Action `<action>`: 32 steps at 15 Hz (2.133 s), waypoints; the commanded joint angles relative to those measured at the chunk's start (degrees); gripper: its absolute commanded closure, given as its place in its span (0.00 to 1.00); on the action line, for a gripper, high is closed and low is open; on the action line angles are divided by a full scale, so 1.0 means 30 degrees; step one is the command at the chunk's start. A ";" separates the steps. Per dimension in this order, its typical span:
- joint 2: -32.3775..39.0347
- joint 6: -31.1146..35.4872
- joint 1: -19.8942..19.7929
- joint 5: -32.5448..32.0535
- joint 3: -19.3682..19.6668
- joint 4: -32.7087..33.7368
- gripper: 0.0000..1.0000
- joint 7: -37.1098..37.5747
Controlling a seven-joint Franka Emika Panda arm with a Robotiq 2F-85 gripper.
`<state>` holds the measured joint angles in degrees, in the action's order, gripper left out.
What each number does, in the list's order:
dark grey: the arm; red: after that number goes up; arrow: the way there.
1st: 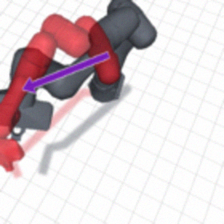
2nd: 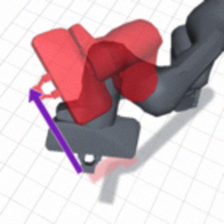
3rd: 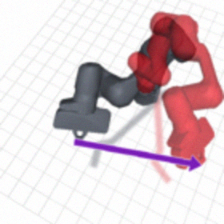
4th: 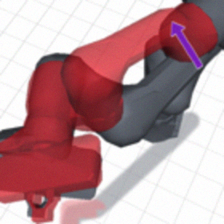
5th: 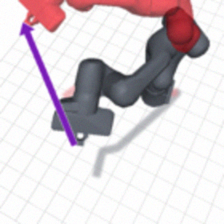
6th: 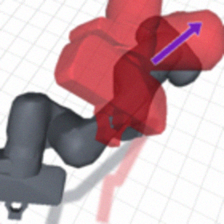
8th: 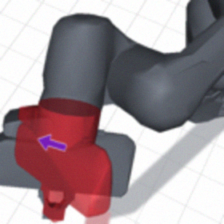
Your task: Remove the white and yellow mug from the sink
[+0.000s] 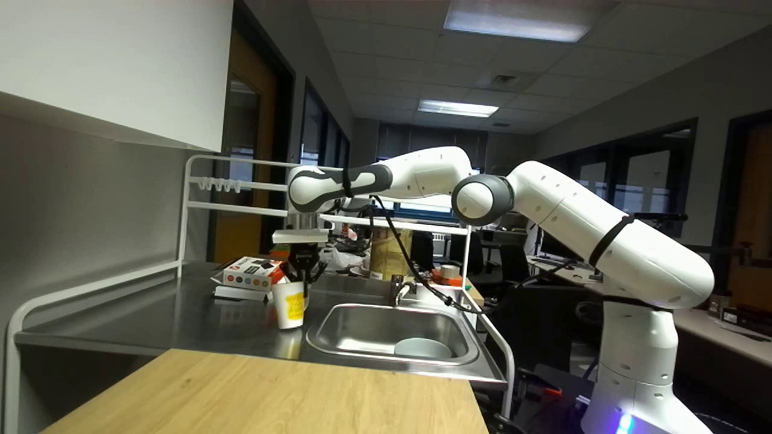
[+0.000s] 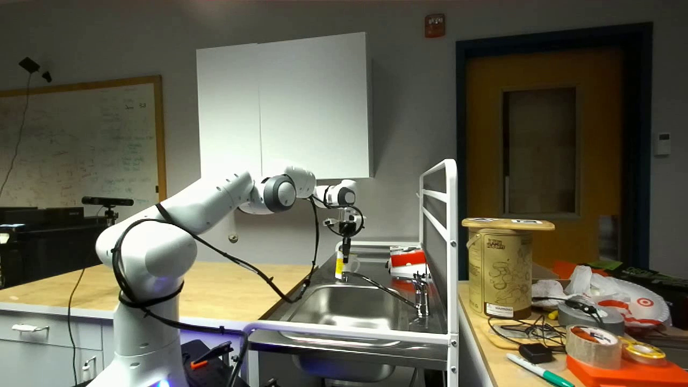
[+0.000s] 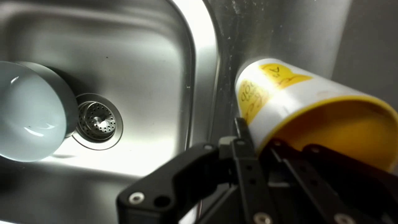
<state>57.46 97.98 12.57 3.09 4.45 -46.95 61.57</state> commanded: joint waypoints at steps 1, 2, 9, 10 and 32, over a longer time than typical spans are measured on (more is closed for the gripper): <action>0.0983 0.0018 0.0752 -0.1413 0.1318 0.0180 0.98 0.1923; 0.0968 -0.0014 0.0855 -0.1580 0.1488 0.0123 0.98 0.2217; 0.1489 -0.1210 0.0578 -0.1502 0.1637 -0.0068 0.48 0.2014; 0.1554 -0.1316 0.0498 -0.1461 0.1614 -0.0008 0.39 0.1871; -0.0384 -0.5705 0.1072 -0.1222 0.0264 -0.0863 0.00 -0.5832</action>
<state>58.68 83.23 15.65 -0.50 5.61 -47.78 45.63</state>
